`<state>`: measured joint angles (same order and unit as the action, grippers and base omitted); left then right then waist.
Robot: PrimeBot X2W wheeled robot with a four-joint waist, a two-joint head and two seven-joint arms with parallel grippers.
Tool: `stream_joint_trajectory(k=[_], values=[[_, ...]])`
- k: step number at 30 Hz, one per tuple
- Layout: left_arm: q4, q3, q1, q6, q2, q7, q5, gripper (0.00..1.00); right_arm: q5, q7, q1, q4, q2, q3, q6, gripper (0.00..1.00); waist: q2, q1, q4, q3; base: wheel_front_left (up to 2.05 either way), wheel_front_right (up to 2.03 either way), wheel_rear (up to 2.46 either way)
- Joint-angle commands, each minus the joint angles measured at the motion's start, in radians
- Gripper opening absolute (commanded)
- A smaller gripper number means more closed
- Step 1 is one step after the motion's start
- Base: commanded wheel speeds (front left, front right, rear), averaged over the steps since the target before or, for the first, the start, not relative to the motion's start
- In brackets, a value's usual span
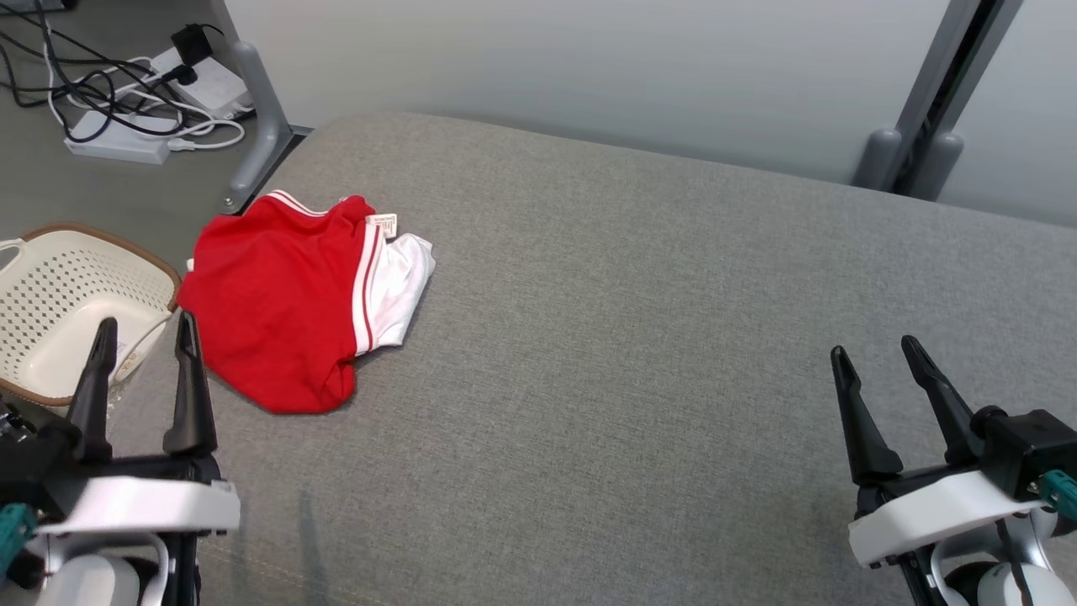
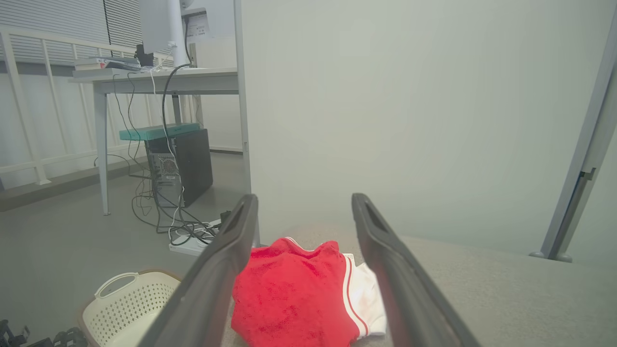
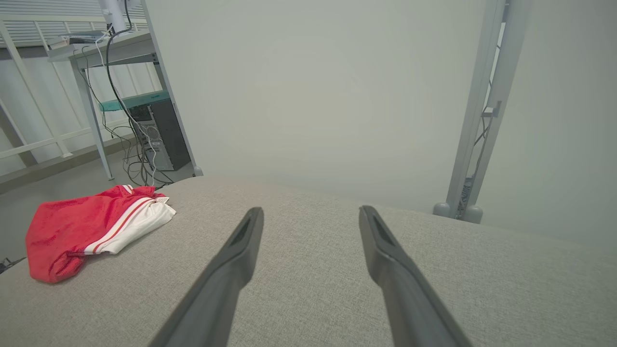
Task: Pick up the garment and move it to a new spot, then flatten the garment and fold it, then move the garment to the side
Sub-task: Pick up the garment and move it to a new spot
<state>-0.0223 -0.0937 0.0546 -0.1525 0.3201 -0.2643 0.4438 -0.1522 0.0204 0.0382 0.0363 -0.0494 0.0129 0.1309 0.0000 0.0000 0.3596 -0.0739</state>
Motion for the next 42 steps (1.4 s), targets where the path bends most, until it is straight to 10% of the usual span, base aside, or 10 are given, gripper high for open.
stream_joint_trajectory(k=[1,30,31,32,33,42], values=[[-0.007,0.009,0.042,0.009,0.004,-0.001,0.009,1.00,-0.003,-0.003,0.019,0.005,-0.004,0.002,0.000,1.00,0.0000,0.0000,-0.016,-0.017,0.00,0.00,0.00],[-1.012,-0.065,0.654,0.243,-0.006,0.160,0.139,1.00,0.032,0.006,0.225,0.034,-0.028,0.040,0.000,1.00,0.0000,0.0000,-0.220,-0.406,0.00,0.00,0.00],[-1.033,-0.068,0.661,0.247,-0.009,0.157,0.140,0.82,0.031,0.008,0.226,0.033,-0.028,0.040,0.000,1.00,0.0000,0.0000,-0.221,-0.407,0.00,0.00,0.00],[-1.049,-0.070,0.670,0.250,-0.011,0.153,0.138,0.30,0.031,0.009,0.226,0.031,-0.029,0.039,0.000,1.00,0.0000,0.0000,-0.221,-0.407,0.00,0.00,0.00],[-1.061,-0.072,0.679,0.250,-0.013,0.138,0.136,0.00,0.030,0.010,0.227,0.029,-0.028,0.038,0.000,1.00,0.0000,0.0000,-0.221,-0.406,0.00,0.00,0.00],[-1.007,-0.057,0.727,0.231,0.019,0.001,0.100,0.00,0.026,0.022,0.199,0.009,-0.021,0.015,0.000,1.00,0.0000,0.0000,-0.209,-0.331,0.00,0.00,0.00]])
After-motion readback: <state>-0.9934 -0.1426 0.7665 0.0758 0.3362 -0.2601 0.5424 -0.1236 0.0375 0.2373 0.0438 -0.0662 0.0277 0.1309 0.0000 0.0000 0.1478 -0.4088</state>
